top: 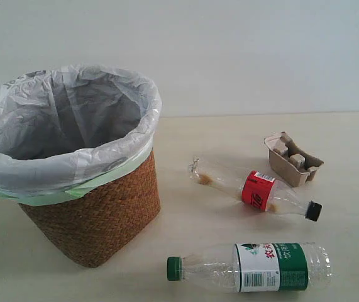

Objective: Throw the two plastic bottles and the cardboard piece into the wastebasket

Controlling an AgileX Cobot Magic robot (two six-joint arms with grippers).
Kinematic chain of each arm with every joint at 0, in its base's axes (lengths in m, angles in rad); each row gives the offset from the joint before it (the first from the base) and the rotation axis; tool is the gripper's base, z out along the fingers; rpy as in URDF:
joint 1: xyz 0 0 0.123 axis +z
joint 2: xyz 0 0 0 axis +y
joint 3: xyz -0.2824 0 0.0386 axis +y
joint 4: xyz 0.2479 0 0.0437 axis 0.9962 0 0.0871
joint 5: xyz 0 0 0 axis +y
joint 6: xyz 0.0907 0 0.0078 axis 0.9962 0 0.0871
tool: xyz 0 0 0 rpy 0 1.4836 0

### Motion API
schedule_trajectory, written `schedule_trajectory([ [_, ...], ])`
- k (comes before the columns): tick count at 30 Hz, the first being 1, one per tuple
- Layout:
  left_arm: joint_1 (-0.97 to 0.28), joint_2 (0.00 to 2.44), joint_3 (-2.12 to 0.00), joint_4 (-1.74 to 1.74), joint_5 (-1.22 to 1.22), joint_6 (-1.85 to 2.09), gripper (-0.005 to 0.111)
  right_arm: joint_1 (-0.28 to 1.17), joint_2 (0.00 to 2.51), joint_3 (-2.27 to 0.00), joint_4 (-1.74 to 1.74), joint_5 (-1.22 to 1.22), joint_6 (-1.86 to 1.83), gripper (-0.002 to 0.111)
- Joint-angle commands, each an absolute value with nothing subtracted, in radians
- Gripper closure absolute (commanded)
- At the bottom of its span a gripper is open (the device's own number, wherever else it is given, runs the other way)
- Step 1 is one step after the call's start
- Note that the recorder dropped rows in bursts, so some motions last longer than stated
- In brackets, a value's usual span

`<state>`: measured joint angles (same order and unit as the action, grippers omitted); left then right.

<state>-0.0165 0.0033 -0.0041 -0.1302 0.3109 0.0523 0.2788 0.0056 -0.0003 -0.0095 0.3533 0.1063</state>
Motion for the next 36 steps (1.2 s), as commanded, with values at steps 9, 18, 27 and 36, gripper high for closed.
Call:
schedule_trajectory([
  [9, -0.016, 0.000, 0.000, -0.127, 0.310, 0.044, 0.103, 0.272, 0.000, 0.000, -0.010, 0.341, 0.104, 0.096],
  [18, -0.016, 0.000, 0.000, -0.127, 0.310, 0.044, 0.103, 0.272, 0.000, 0.000, -0.010, 0.341, 0.104, 0.096],
  [27, -0.016, 0.000, 0.000, -0.127, 0.310, 0.044, 0.103, 0.272, 0.000, 0.000, 0.108, 0.353, 0.236, 0.096],
  [36, -0.016, 0.000, 0.000, -0.127, 0.310, 0.044, 0.103, 0.272, 0.000, 0.000, 0.422, 0.327, 0.486, 0.096],
])
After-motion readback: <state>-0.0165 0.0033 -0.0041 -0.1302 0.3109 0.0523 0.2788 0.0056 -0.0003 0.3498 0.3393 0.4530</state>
